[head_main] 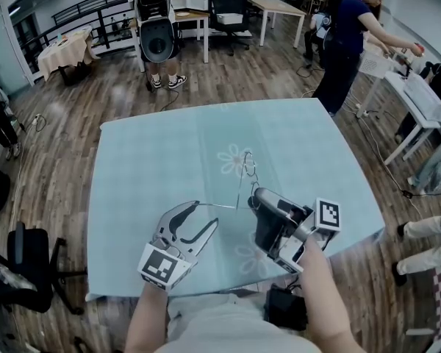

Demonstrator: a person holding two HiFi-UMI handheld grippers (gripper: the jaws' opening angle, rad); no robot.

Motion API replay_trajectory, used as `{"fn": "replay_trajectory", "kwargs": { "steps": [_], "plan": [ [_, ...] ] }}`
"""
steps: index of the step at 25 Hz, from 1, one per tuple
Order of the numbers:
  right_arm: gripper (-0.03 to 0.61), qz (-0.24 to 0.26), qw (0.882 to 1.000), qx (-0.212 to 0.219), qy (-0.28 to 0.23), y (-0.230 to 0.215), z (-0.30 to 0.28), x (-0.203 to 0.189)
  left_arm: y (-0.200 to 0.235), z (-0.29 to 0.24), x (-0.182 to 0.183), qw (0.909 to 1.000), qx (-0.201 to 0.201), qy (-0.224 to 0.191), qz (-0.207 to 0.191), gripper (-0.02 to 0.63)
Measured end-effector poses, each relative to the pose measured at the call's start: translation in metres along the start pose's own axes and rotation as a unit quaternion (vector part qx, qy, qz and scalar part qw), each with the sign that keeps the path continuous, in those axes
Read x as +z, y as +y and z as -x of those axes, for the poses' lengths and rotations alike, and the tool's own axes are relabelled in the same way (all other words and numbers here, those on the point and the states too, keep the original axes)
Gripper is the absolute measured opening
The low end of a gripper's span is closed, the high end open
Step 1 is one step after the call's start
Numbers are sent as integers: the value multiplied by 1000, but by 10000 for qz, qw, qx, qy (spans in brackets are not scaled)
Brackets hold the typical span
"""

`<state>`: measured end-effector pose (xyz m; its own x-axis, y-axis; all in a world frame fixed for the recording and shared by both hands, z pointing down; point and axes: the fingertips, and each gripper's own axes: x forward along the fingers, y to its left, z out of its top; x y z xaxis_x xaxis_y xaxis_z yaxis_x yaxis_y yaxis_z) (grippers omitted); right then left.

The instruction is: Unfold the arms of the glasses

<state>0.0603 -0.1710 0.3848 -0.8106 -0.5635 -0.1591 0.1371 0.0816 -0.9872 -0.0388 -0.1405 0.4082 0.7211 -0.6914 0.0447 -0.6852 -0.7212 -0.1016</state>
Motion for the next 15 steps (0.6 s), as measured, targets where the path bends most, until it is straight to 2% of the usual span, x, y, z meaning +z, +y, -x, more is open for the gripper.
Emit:
{"fn": "replay_trajectory", "kwargs": {
  "steps": [6,12,15],
  "plan": [
    [209,-35,10000,31,4,1,-4,0,-18,-14,5,9997,-141,-203,87,206],
    [209,-32,10000,19,-13,1,-4,-1,-23,-19,11,9991,-114,-338,224,170],
    [209,-39,10000,26,-10,1,-4,1,-28,-23,16,9989,-138,-421,159,146]
  ]
}}
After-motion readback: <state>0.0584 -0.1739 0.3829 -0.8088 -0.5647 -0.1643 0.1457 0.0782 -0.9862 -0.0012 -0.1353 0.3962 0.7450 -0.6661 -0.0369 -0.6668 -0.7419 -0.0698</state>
